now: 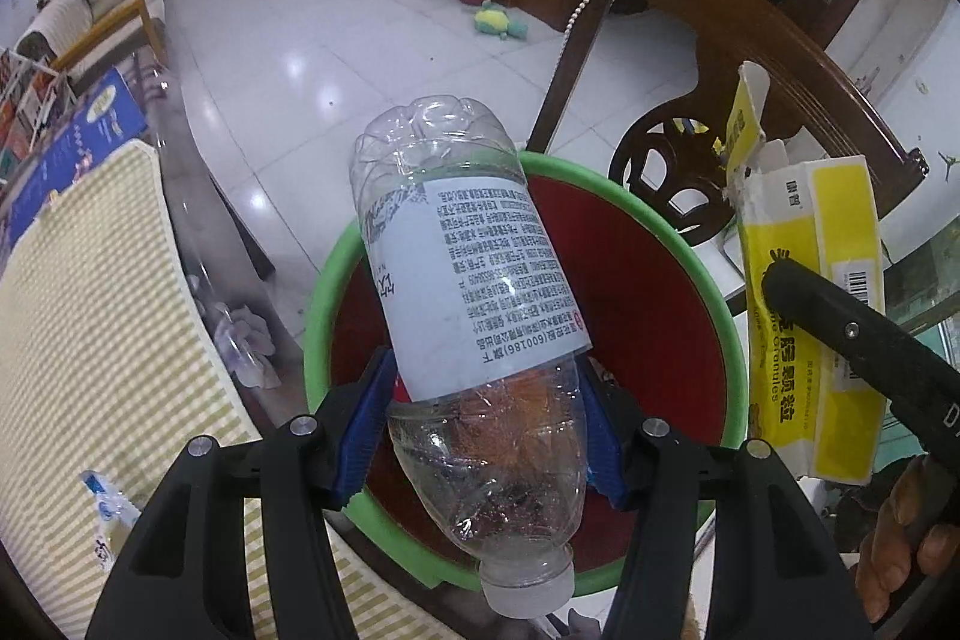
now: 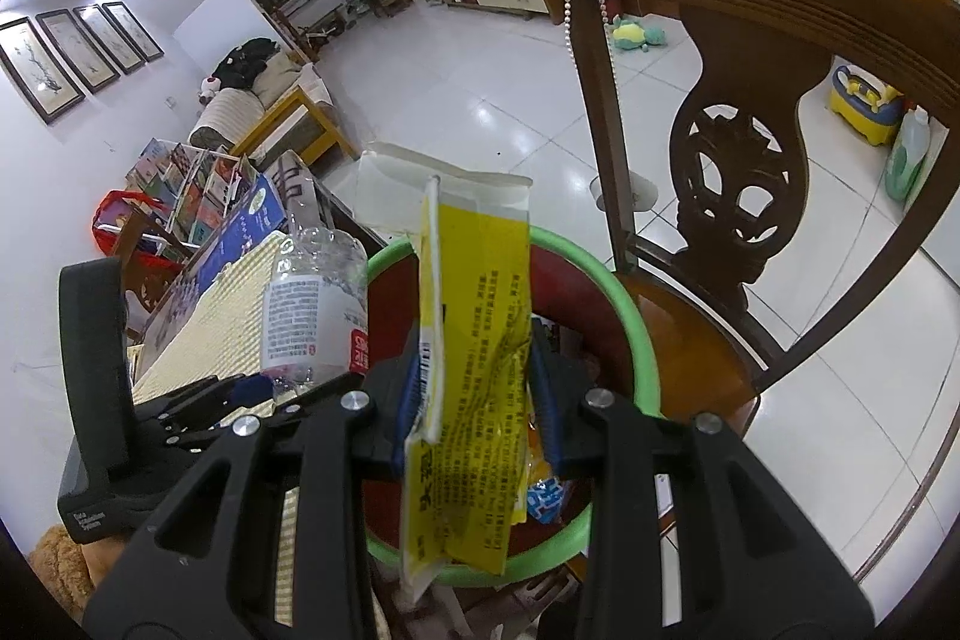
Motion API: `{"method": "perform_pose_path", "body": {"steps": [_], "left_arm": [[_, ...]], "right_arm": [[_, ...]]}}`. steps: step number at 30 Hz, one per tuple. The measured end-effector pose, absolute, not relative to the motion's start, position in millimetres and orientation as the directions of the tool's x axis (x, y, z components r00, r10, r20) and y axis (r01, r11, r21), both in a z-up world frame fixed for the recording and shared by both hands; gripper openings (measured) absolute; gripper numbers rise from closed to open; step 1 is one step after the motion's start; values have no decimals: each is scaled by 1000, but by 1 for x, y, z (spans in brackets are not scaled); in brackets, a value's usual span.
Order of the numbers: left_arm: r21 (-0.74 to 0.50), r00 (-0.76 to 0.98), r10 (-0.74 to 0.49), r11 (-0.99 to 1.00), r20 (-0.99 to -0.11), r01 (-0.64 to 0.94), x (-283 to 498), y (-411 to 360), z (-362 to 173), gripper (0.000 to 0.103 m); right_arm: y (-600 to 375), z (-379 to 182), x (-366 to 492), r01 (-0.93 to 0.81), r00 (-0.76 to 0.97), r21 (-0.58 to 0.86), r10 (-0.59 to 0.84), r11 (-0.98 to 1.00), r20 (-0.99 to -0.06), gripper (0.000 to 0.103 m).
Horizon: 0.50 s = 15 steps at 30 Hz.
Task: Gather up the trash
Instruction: 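Release the bottle into the bucket while the right tool drops the yellow packet in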
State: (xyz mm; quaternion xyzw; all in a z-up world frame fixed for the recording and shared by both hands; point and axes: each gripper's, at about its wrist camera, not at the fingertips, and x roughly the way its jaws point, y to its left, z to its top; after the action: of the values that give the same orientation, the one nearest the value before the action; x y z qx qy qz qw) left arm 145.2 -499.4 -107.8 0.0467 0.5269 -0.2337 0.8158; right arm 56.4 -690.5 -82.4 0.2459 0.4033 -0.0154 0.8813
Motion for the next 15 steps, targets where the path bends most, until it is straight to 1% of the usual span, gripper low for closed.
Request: {"method": "perform_pose_path", "body": {"steps": [5,13,14,15], "left_arm": [[-213,291,-348,888,-891,408,156,-498,-116,55],[-220,274,-349,886,-896,407,163,-497,-122,55],[-220,275,-348,887,-896,405,166,-496,-122,57],[-220,276,-348,888,-896,404,167,-495,-122,62]], "right_arm": [[-691,-86,64,231,661,417,173,879,-730,31],[-690,-88,71,234,656,411,169,881,-736,33],[-690,-89,71,235,656,413,170,880,-736,33],[-690,-89,72,239,656,417,171,877,-736,47]]}}
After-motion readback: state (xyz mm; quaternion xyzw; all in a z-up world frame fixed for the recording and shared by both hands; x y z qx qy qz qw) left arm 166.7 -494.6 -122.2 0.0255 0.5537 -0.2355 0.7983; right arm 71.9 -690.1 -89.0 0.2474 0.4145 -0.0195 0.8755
